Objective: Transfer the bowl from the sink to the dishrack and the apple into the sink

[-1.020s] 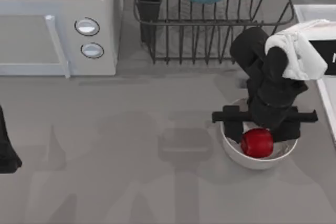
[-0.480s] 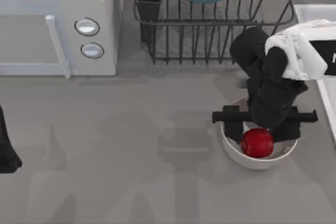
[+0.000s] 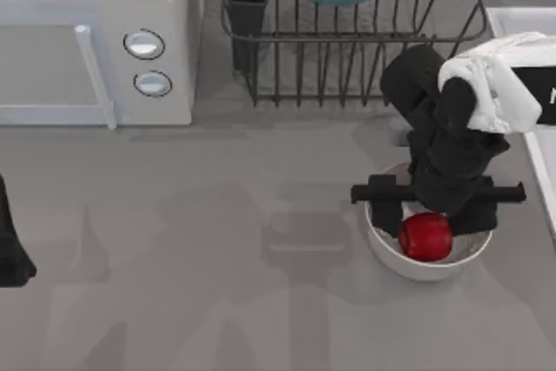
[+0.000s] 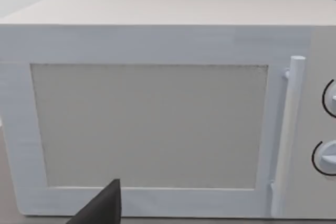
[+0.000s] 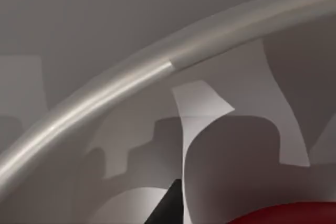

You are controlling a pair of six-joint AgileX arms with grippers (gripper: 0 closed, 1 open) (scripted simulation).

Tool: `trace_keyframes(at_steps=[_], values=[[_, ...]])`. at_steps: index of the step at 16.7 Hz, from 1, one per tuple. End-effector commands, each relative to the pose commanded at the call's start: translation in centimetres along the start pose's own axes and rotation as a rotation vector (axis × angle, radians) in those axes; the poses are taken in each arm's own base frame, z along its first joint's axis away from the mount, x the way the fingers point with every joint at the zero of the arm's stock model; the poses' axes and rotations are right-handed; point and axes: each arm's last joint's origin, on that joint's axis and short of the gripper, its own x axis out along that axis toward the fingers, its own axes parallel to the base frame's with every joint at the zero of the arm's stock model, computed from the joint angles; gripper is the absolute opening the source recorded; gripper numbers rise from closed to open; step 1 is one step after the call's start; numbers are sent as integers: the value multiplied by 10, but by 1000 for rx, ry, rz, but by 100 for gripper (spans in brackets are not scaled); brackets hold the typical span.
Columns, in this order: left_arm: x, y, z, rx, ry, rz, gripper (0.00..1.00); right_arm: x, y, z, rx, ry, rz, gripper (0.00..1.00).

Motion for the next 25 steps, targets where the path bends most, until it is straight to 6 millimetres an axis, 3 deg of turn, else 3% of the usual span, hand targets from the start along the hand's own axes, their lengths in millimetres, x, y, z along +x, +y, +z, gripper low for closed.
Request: trace_keyframes(at_steps=[3, 9, 12, 19, 25], values=[[0, 0, 0, 0, 0, 0, 100, -11, 3, 3, -1, -4, 2, 0], [0, 0, 0, 0, 0, 0, 100, -80, 4, 5, -2, 15, -7, 0], [0, 0, 0, 0, 0, 0, 100, -100, 3, 5, 0, 0, 0, 0], [0, 0, 0, 0, 0, 0, 100, -92, -6, 10, 20, -15, 31, 0], [0, 0, 0, 0, 0, 0, 100, -57, -59, 28, 99, -144, 193, 0]])
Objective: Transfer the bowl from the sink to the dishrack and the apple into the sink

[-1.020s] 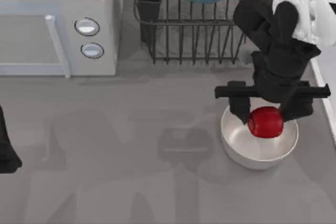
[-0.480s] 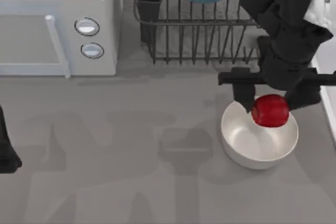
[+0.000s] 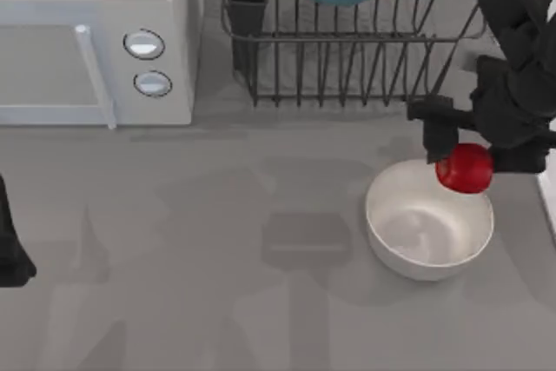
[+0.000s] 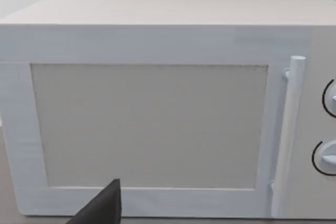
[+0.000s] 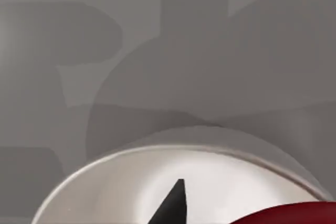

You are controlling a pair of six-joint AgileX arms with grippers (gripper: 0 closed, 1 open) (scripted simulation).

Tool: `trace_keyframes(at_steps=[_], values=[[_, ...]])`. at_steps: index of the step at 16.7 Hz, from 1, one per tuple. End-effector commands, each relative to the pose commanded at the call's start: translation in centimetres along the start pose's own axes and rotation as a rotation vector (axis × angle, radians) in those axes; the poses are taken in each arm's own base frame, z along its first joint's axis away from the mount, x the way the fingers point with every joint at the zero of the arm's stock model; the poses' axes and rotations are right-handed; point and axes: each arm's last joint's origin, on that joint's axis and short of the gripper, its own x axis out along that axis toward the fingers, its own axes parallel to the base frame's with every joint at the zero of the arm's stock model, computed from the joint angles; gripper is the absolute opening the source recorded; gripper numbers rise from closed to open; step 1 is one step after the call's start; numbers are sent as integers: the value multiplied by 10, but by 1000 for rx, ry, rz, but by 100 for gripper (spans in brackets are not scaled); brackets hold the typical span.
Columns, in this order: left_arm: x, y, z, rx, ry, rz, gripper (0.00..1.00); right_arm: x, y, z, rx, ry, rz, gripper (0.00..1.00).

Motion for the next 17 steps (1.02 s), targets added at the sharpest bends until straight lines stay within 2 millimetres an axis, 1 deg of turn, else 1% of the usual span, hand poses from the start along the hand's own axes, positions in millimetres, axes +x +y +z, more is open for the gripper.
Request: trace_keyframes(at_steps=[3, 5, 7, 9, 11, 13, 15, 17], values=[[0, 0, 0, 0, 0, 0, 100, 13, -44, 6, 36, -115, 93, 0], [0, 0, 0, 0, 0, 0, 100, 19, -76, 7, 53, -217, 147, 0], [0, 0, 0, 0, 0, 0, 100, 20, -109, 5, 61, -341, 187, 0], [0, 0, 0, 0, 0, 0, 100, 16, -140, 1, 54, -486, 207, 0], [0, 0, 0, 0, 0, 0, 100, 6, -169, -4, 29, -651, 204, 0], [0, 0, 0, 0, 0, 0, 100, -11, -193, -10, -13, -827, 173, 0], [0, 0, 0, 0, 0, 0, 100, -32, -212, -16, -71, -1002, 118, 0], [0, 0, 0, 0, 0, 0, 100, -54, -227, -22, -135, -1158, 46, 0]])
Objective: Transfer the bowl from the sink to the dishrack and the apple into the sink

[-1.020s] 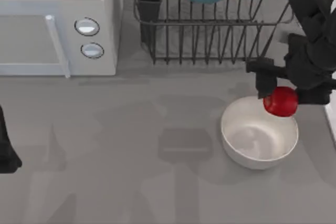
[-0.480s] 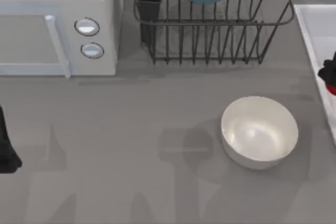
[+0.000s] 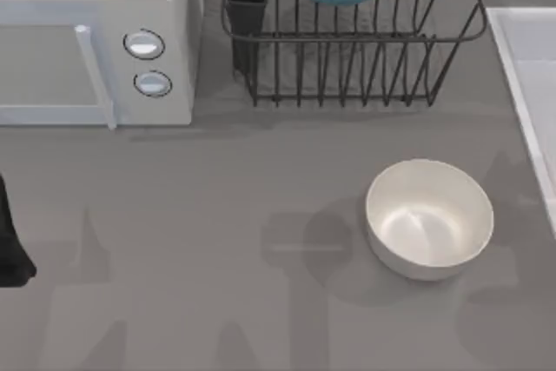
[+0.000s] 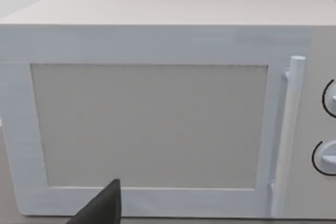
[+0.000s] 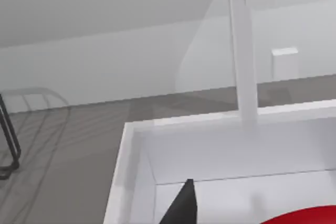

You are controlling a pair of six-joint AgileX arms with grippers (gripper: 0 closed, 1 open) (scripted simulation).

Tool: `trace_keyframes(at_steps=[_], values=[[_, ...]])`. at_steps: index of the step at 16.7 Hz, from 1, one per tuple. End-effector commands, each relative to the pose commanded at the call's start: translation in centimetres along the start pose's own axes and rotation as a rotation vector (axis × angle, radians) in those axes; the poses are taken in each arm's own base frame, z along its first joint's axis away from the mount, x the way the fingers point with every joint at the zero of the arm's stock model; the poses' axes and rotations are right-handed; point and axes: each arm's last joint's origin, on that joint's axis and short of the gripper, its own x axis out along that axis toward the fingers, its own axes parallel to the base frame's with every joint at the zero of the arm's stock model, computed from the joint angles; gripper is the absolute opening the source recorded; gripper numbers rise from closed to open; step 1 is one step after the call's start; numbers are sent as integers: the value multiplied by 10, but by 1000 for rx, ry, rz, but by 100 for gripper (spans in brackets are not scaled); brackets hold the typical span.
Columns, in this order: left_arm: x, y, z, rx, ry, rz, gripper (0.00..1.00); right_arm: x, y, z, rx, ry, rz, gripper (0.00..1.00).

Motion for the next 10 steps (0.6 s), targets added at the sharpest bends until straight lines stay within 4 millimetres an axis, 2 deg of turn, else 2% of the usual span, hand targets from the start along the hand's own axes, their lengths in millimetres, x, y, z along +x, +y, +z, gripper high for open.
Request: trace_keyframes(at_steps=[4, 10], values=[[0, 0, 0, 0, 0, 0, 100, -24, -14, 28, -149, -190, -56, 0], [0, 0, 0, 0, 0, 0, 100, -25, -14, 31, -162, -207, -59, 0]])
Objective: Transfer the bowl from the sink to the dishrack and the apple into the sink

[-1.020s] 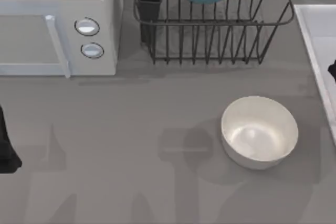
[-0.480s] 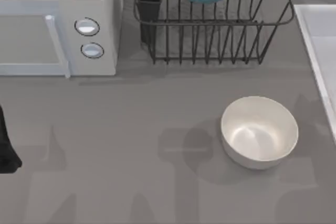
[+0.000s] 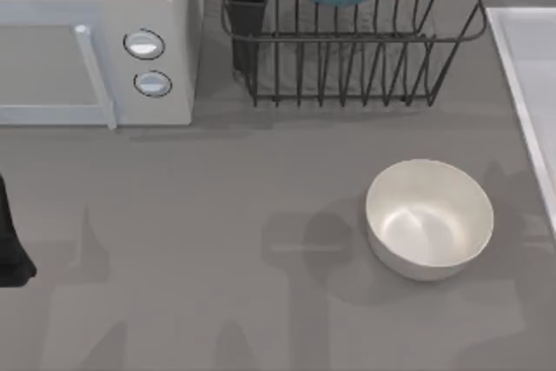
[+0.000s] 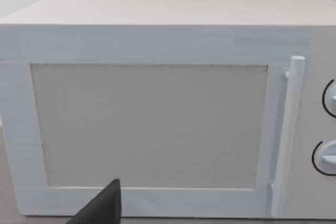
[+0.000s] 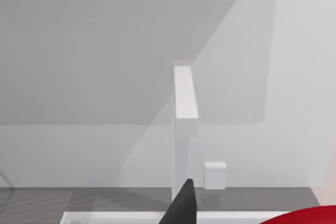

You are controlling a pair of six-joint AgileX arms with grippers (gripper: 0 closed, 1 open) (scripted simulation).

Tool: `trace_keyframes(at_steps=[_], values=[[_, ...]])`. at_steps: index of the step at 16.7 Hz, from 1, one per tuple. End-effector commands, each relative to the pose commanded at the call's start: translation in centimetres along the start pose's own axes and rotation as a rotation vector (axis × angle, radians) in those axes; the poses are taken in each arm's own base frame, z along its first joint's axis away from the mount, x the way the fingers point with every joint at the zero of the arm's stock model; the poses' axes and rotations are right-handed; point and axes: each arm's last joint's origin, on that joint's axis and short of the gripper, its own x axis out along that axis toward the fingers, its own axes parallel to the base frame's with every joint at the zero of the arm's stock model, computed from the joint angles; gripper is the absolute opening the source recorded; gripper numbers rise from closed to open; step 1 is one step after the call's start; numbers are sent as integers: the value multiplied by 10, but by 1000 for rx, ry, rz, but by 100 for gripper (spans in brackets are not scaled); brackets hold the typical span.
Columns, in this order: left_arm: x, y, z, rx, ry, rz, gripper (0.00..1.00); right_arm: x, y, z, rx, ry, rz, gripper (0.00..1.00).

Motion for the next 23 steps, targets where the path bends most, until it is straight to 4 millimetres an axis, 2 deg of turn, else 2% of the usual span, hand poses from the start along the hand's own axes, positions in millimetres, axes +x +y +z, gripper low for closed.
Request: trace_keyframes(at_steps=[2, 5, 9, 15, 18, 22, 23], values=[[0, 0, 0, 0, 0, 0, 100, 1, -1, -3, 1, 2, -2, 0], [0, 0, 0, 0, 0, 0, 100, 7, -5, -24, 4, 8, -1, 0], [0, 0, 0, 0, 0, 0, 100, 14, -11, -72, 0, 2, 3, 0], [0, 0, 0, 0, 0, 0, 100, 4, -4, -136, -6, -6, -2, 0], [0, 0, 0, 0, 0, 0, 100, -1, -1, -149, -4, -2, -3, 0], [0, 0, 0, 0, 0, 0, 100, -1, -1, -150, -4, -2, -3, 0], [0, 0, 0, 0, 0, 0, 100, -1, -1, -150, -4, -2, -3, 8]])
